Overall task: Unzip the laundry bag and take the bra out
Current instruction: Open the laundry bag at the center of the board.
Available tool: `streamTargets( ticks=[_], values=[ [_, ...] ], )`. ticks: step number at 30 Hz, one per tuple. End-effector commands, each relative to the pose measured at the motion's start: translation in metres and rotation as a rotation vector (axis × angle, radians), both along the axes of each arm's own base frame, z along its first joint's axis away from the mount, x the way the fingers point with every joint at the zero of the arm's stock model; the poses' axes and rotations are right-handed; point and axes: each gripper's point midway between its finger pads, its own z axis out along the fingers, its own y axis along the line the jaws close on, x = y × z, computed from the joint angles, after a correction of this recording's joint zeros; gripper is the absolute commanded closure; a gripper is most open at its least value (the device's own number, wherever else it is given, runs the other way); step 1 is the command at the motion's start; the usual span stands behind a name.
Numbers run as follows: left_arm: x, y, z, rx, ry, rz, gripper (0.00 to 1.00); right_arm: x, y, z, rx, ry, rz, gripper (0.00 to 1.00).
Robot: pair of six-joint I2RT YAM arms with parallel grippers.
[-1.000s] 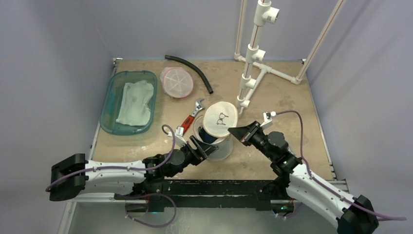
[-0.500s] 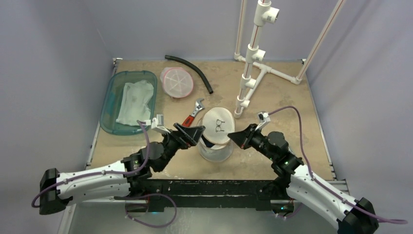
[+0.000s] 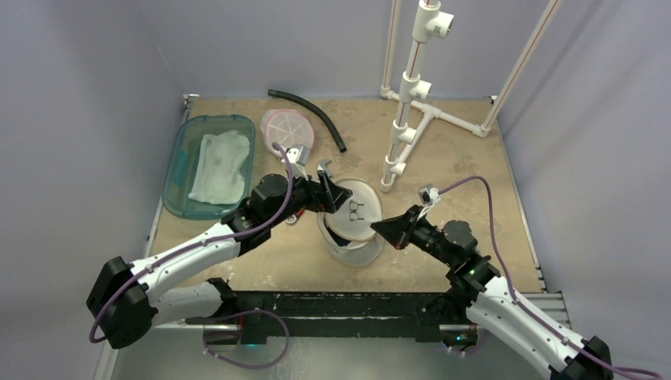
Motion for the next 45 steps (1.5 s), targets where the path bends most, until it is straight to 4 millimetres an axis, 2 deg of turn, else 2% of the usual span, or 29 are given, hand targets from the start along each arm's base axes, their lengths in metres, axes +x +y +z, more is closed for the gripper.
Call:
streamTargets(
  ticks=[1, 3, 6, 11, 13, 15, 19, 21, 25, 33, 35, 39, 42, 45],
  values=[
    [-0.005, -0.020, 0.033, -0.014, -0.097, -0.156, 0.13, -0.007, 0.002, 0.000, -0.018, -0.033, 0.042, 1.00],
    [-0.009, -0.024, 0.033, -0.033, -0.097, -0.186, 0.14, -0.007, 0.000, 0.001, -0.018, -0.034, 0.035, 1.00],
    [-0.014, -0.028, 0.027, -0.042, -0.084, -0.217, 0.22, -0.007, -0.001, 0.000, -0.023, -0.031, 0.032, 1.00],
    [-0.017, -0.029, 0.011, -0.023, -0.042, -0.234, 0.41, -0.006, -0.002, 0.001, -0.025, -0.024, 0.022, 0.99],
    [-0.019, -0.030, 0.011, -0.029, -0.037, -0.246, 0.52, -0.005, -0.002, 0.004, -0.026, -0.021, 0.018, 0.89],
    [-0.022, -0.031, 0.013, -0.038, -0.033, -0.260, 0.65, -0.005, -0.002, 0.007, -0.030, -0.018, 0.015, 0.72],
    [-0.027, -0.034, 0.019, -0.045, -0.029, -0.291, 0.92, -0.005, -0.004, 0.018, -0.037, -0.021, 0.009, 0.43],
    [-0.029, -0.034, 0.022, -0.038, -0.022, -0.298, 1.00, -0.005, -0.007, 0.029, -0.041, -0.031, 0.000, 0.30],
    [-0.030, -0.033, 0.031, -0.027, -0.029, -0.303, 1.00, -0.008, -0.016, 0.052, -0.057, -0.053, -0.025, 0.12],
    [-0.042, -0.041, 0.054, 0.037, -0.098, -0.326, 1.00, -0.005, -0.046, 0.106, 0.023, -0.078, -0.197, 0.08],
    [-0.044, -0.043, 0.054, 0.064, -0.110, -0.319, 1.00, -0.002, -0.050, 0.106, 0.026, -0.069, -0.227, 0.08],
    [-0.046, -0.043, 0.052, 0.077, -0.115, -0.295, 1.00, 0.007, -0.047, 0.078, -0.032, 0.012, -0.248, 0.08],
    [-0.041, -0.032, 0.057, 0.066, -0.121, -0.227, 1.00, 0.008, -0.044, 0.066, -0.031, 0.034, -0.238, 0.09],
    [-0.041, -0.018, 0.074, 0.037, -0.146, -0.167, 1.00, 0.005, -0.034, 0.062, 0.003, 0.031, -0.192, 0.12]
  ],
)
